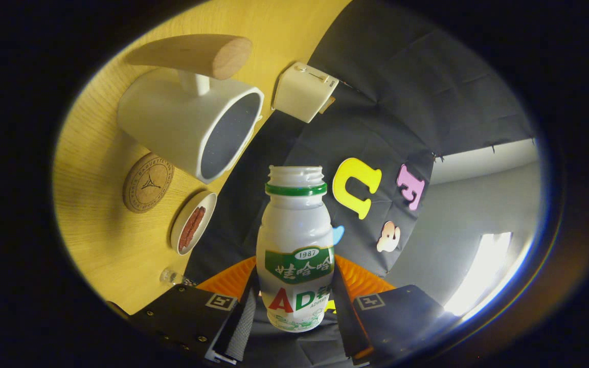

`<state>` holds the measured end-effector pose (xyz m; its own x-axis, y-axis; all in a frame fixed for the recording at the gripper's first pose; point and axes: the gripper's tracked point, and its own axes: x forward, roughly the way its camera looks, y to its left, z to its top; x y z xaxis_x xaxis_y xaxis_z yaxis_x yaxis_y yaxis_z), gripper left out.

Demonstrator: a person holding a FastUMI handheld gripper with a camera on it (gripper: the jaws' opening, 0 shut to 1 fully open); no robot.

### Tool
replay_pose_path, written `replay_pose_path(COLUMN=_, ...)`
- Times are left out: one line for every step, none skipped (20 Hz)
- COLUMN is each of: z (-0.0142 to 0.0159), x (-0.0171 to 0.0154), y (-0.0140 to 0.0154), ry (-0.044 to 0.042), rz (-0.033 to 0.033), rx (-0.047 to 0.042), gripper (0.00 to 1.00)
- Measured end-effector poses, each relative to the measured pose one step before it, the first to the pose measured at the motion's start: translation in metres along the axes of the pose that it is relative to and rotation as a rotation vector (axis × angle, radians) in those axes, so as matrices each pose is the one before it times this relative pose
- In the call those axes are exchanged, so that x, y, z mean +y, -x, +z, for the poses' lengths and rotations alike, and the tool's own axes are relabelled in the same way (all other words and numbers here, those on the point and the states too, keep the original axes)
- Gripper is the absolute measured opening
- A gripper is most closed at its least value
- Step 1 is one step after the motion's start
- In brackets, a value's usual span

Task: Take the bottle from table, then pour the juice into the cup, finally place the bottle on the coaster

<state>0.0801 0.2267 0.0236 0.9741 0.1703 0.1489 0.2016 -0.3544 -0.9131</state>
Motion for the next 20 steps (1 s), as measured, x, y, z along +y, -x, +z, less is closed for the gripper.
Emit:
replay_pose_path(z=-0.00189, x=0.00655, y=-0.00080, ry=-0.06620, rz=0.03012, rx=0.00641, gripper=0.70)
replay_pose_path(z=-0.00239, x=0.00580, y=0.00064, ry=-0.07155, rz=0.02954, rx=0.01120, gripper=0.70)
replay_pose_path(z=-0.00209, x=0.00598, y=0.00069, ry=-0.06777, rz=0.03064, rx=0.00750, gripper=0.70)
replay_pose_path(z=-0.00101, x=0.00209, y=-0.00008, ry=-0.06377, rz=0.02276, rx=0.00567, gripper=0.70)
replay_pose_path(z=-0.00018, x=0.00265, y=0.00128, ry=-0.06099, rz=0.02332, rx=0.00339, gripper=0.70)
replay_pose_path(z=0.00021, x=0.00534, y=-0.00023, ry=-0.06864, rz=0.02696, rx=0.00076, gripper=0.70)
replay_pose_path(z=0.00022, x=0.00371, y=0.00125, ry=-0.06486, rz=0.02433, rx=0.00054, gripper=0.70)
replay_pose_path(z=-0.00020, x=0.00297, y=0.00029, ry=-0.05616, rz=0.02114, rx=-0.00015, gripper=0.70)
replay_pose_path(z=-0.00068, x=0.00280, y=0.00005, ry=-0.05971, rz=0.02127, rx=0.00329, gripper=0.70)
replay_pose_path(z=-0.00085, x=0.00233, y=-0.00007, ry=-0.05691, rz=0.02107, rx=0.00295, gripper=0.70)
replay_pose_path(z=-0.00074, x=0.00220, y=-0.00031, ry=-0.05385, rz=0.02048, rx=0.00192, gripper=0.70)
replay_pose_path(z=-0.00256, x=0.00310, y=-0.00059, ry=-0.05839, rz=0.02073, rx=0.00586, gripper=0.70)
replay_pose_path(z=-0.00139, x=0.00241, y=-0.00039, ry=-0.04956, rz=0.01669, rx=0.00358, gripper=0.70)
replay_pose_path(z=-0.00179, x=0.00339, y=-0.00063, ry=-0.06117, rz=0.02096, rx=0.00441, gripper=0.70)
replay_pose_path(z=-0.00190, x=0.00302, y=-0.00084, ry=-0.06351, rz=0.02093, rx=0.00294, gripper=0.70)
replay_pose_path(z=-0.00175, x=0.00195, y=-0.00180, ry=-0.05933, rz=0.01883, rx=0.00242, gripper=0.70)
replay_pose_path(z=-0.00161, x=0.00111, y=-0.00167, ry=-0.05645, rz=0.01362, rx=-0.00027, gripper=0.70)
replay_pose_path(z=-0.00196, x=0.00034, y=-0.00096, ry=-0.05429, rz=0.01145, rx=0.00170, gripper=0.70)
replay_pose_path(z=-0.00001, x=0.00052, y=-0.00184, ry=-0.05734, rz=0.01127, rx=-0.00314, gripper=0.70)
replay_pose_path(z=-0.00343, x=0.00137, y=-0.00452, ry=-0.05890, rz=0.01208, rx=-0.00567, gripper=0.70)
